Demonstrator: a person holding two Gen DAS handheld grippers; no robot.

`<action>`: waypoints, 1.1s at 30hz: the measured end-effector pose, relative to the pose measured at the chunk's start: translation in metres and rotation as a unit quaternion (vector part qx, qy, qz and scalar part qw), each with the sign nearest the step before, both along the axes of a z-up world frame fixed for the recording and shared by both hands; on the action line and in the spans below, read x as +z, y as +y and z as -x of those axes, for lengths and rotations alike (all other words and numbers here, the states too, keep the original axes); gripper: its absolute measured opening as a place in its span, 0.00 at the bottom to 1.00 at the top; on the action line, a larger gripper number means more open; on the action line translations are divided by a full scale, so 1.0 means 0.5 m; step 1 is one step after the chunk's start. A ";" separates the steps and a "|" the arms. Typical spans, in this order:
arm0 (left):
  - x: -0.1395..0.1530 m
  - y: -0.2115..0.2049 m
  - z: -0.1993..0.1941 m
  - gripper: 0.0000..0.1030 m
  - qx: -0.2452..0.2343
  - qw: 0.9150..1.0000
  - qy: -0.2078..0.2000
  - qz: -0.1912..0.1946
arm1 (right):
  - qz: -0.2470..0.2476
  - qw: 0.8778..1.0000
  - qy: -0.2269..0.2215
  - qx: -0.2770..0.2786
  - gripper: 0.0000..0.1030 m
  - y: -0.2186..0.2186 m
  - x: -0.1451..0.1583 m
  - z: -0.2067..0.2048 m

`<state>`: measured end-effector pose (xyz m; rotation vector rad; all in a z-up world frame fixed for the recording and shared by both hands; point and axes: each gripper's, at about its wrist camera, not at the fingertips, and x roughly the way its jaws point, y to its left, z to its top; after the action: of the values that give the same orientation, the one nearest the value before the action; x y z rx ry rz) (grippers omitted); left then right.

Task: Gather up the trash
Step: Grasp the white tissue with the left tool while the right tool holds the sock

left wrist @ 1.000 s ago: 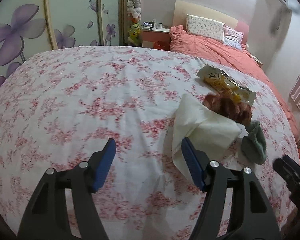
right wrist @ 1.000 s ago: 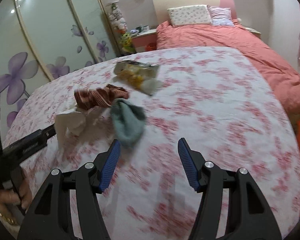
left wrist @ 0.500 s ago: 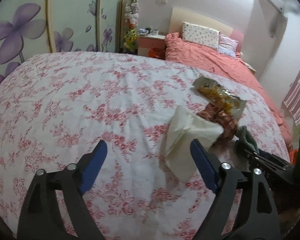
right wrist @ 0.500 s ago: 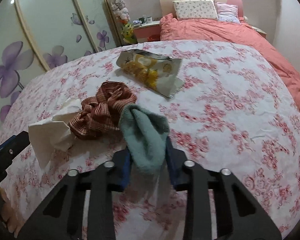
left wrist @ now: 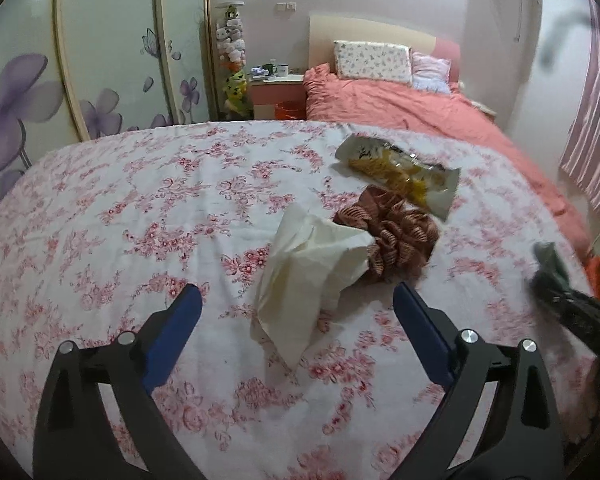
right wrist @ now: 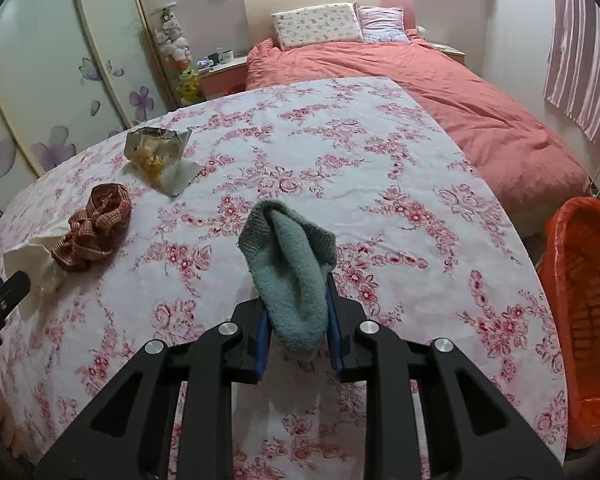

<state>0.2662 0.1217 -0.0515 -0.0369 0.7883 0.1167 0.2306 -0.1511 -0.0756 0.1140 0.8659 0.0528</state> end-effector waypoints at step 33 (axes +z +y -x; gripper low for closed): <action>0.009 0.049 -0.035 0.41 0.020 0.999 0.013 0.039 | -0.040 0.999 -0.031 -0.009 0.23 -0.055 0.049 0.052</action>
<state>0.2837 0.1461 -0.0468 -0.1249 0.8175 0.1239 0.2044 -0.1789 -0.0513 0.1936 0.8013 0.0741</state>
